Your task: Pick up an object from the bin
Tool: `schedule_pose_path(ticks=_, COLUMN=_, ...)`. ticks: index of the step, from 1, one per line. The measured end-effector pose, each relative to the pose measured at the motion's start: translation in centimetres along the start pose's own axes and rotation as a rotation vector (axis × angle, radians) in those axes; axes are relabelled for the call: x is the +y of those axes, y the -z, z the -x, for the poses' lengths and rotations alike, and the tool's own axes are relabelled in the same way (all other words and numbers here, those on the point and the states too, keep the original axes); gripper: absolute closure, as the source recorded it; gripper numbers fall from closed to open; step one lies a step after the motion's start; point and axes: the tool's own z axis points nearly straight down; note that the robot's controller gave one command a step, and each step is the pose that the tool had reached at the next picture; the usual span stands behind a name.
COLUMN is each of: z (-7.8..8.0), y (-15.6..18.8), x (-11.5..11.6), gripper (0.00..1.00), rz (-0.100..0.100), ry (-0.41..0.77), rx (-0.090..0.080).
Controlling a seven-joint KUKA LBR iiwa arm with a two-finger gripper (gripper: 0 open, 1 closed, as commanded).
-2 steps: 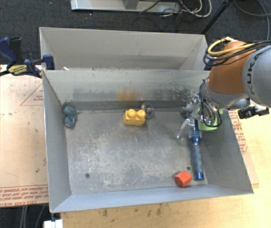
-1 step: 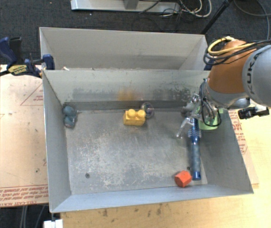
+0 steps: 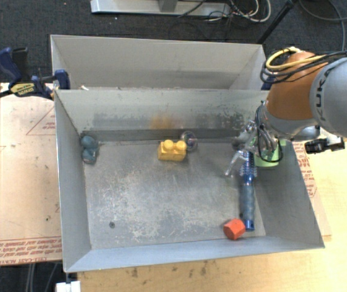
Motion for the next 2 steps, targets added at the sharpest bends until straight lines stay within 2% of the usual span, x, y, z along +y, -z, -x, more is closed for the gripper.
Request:
schedule_pose_path(ticks=1, z=0.1, y=0.0, x=0.1, gripper=0.00, rz=0.000, ry=-0.037, rx=0.001)
schedule_pose_path(ticks=2, z=2.0, y=-0.3, x=1.0, gripper=0.00, rz=0.003, ry=-0.163, rx=0.011)
